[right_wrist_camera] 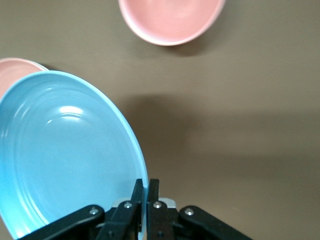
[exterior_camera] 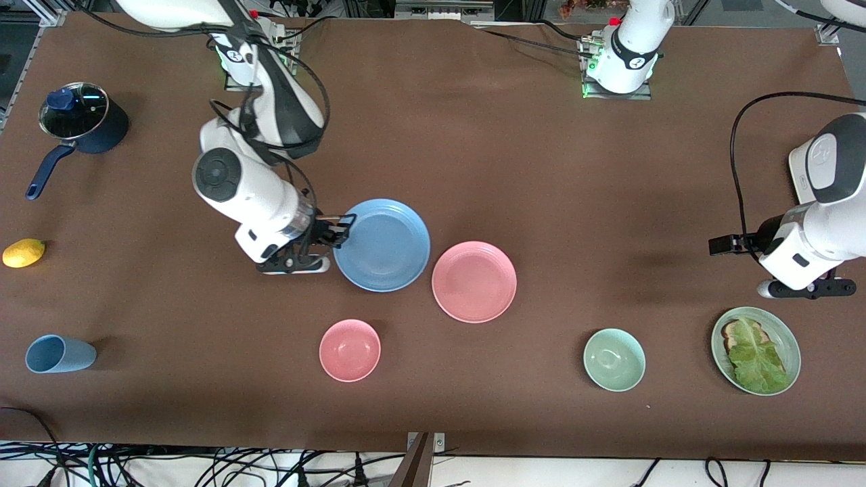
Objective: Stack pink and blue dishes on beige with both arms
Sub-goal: 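Carry the blue plate onto the pink plate with the right gripper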
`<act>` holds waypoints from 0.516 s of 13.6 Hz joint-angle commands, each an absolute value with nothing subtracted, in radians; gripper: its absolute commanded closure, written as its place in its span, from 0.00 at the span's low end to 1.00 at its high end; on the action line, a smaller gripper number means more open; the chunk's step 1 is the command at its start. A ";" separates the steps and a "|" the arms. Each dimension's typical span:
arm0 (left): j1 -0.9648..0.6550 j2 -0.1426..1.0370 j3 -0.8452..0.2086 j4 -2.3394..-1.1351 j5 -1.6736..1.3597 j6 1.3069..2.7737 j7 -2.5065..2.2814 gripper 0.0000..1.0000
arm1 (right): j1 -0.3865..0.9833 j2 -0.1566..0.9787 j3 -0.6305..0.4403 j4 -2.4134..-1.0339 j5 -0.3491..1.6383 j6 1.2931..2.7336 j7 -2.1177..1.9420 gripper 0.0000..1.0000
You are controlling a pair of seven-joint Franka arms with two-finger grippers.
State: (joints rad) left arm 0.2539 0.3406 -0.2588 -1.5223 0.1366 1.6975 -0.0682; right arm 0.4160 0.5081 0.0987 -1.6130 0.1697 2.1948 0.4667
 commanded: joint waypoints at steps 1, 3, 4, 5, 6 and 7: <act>0.171 0.220 -0.180 -1.575 0.063 1.687 -0.064 0.00 | 0.579 0.682 -0.009 -1.429 0.178 2.248 0.630 1.00; 0.143 0.161 -0.166 -1.595 0.029 1.687 -0.064 0.00 | 0.653 0.757 -0.046 -1.361 0.178 2.305 0.745 1.00; 0.121 0.132 -0.154 -1.611 0.029 1.689 -0.069 0.00 | 0.670 0.784 -0.048 -1.335 0.178 2.324 0.793 1.00; 0.106 0.109 -0.141 -1.618 0.029 1.689 -0.074 0.00 | 0.692 0.799 -0.051 -1.324 0.178 2.339 0.828 1.00; 0.086 0.091 -0.118 -1.621 0.028 1.689 -0.080 0.00 | 0.709 0.810 -0.052 -1.324 0.178 2.364 0.853 1.00; 0.068 0.071 -0.097 -1.631 0.022 1.687 -0.087 0.00 | 0.724 0.822 -0.063 -1.324 0.179 2.391 0.876 1.00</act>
